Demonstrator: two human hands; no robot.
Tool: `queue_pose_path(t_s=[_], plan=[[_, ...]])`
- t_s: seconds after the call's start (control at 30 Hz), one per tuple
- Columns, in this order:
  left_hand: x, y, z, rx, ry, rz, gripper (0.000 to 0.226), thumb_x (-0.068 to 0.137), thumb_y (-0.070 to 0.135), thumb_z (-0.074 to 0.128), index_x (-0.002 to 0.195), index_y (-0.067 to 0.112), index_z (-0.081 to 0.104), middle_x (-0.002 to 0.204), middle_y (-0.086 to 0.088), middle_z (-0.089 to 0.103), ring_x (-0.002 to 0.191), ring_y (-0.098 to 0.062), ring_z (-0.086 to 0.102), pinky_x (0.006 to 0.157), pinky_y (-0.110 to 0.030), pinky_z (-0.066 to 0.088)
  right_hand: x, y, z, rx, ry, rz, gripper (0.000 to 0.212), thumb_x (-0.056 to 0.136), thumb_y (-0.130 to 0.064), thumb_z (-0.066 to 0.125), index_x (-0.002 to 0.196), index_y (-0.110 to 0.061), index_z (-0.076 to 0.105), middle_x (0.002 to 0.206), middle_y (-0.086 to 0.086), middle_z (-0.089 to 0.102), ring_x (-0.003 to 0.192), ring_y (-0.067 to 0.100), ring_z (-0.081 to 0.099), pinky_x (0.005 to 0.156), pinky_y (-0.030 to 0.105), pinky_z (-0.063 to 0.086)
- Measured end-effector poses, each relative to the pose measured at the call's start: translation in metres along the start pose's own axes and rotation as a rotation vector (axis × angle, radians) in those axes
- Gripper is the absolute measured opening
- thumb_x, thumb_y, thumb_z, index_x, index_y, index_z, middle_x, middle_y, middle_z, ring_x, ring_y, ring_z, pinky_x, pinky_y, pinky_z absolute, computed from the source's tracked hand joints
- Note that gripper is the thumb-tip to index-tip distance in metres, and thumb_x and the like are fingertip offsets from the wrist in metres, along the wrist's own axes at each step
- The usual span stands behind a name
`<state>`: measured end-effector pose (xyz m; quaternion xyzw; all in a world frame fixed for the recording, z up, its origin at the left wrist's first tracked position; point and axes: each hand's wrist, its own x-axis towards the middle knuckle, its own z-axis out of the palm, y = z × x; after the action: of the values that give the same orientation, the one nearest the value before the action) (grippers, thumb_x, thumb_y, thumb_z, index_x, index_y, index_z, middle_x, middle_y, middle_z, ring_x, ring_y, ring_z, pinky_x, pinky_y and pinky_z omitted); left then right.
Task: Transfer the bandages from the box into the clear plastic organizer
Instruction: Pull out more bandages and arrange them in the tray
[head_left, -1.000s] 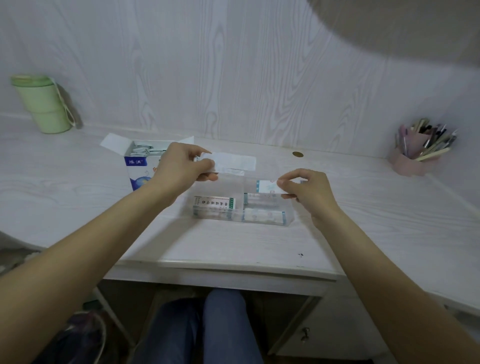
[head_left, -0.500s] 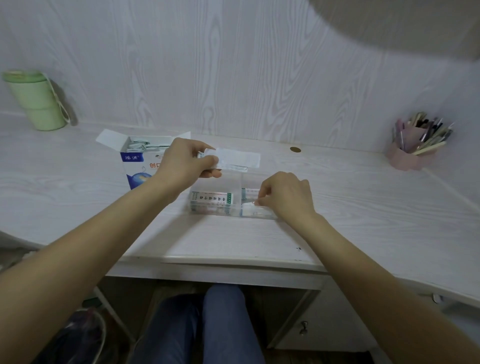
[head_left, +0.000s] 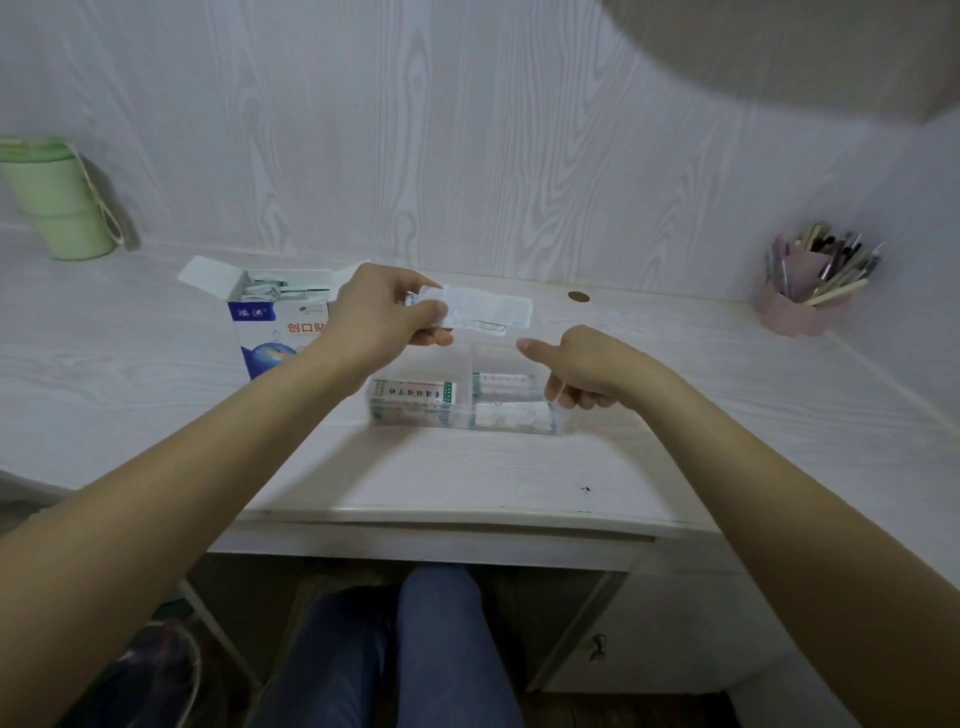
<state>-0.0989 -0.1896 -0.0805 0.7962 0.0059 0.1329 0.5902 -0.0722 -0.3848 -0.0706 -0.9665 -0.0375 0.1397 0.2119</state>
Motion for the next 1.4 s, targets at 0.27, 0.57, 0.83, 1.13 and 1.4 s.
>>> queue_pose_path(t_s=[0.27,0.57,0.83,1.13,1.4], plan=[[-0.005,0.002,-0.002,0.029,-0.004,0.02,0.01,0.088,0.008,0.063,0.097,0.008,0.067,0.082,-0.006,0.07,0.068,-0.014,0.072,0.07,-0.021,0.058,0.003,-0.007,0.006,0.07,-0.165,0.136,0.06,0.097,-0.055,0.032,0.127,-0.004,0.044,0.056,0.006,0.054,0.025,0.009,0.03,0.035,0.011,0.024],[-0.007,0.003,0.0,0.025,-0.015,0.039,0.007,0.088,0.007,0.062,0.091,0.01,0.067,0.084,-0.007,0.07,0.069,-0.015,0.072,0.072,-0.023,0.058,0.002,-0.006,0.007,0.003,-0.107,0.061,0.039,0.1,-0.04,0.04,0.081,-0.007,0.044,0.062,0.006,0.05,0.024,0.007,0.039,0.035,0.012,0.029],[-0.008,0.005,0.001,0.021,-0.022,0.041,0.007,0.088,0.007,0.062,0.088,0.013,0.066,0.082,-0.005,0.07,0.067,-0.014,0.071,0.07,-0.022,0.058,0.008,-0.004,0.015,-0.393,0.06,0.017,0.029,0.09,-0.024,0.061,0.07,-0.016,0.041,0.054,-0.006,0.057,0.05,0.008,0.048,0.055,0.023,0.033],[-0.008,0.005,-0.002,0.035,-0.026,0.036,0.008,0.088,0.008,0.063,0.086,0.015,0.067,0.08,-0.005,0.07,0.069,-0.015,0.072,0.071,-0.022,0.058,0.016,-0.003,0.021,-0.431,0.077,-0.012,0.012,0.086,-0.013,0.059,0.076,-0.014,0.054,0.06,-0.005,0.059,0.059,0.013,0.052,0.059,0.023,0.038],[-0.009,-0.003,-0.003,-0.076,-0.046,-0.036,0.015,0.088,0.006,0.062,0.103,0.004,0.064,0.09,-0.01,0.067,0.067,-0.013,0.071,0.072,-0.02,0.057,-0.004,0.004,-0.012,0.137,0.052,-0.063,0.014,0.091,-0.014,0.058,0.099,-0.007,0.067,0.066,0.001,0.067,0.047,0.008,0.054,0.048,0.02,0.041]])
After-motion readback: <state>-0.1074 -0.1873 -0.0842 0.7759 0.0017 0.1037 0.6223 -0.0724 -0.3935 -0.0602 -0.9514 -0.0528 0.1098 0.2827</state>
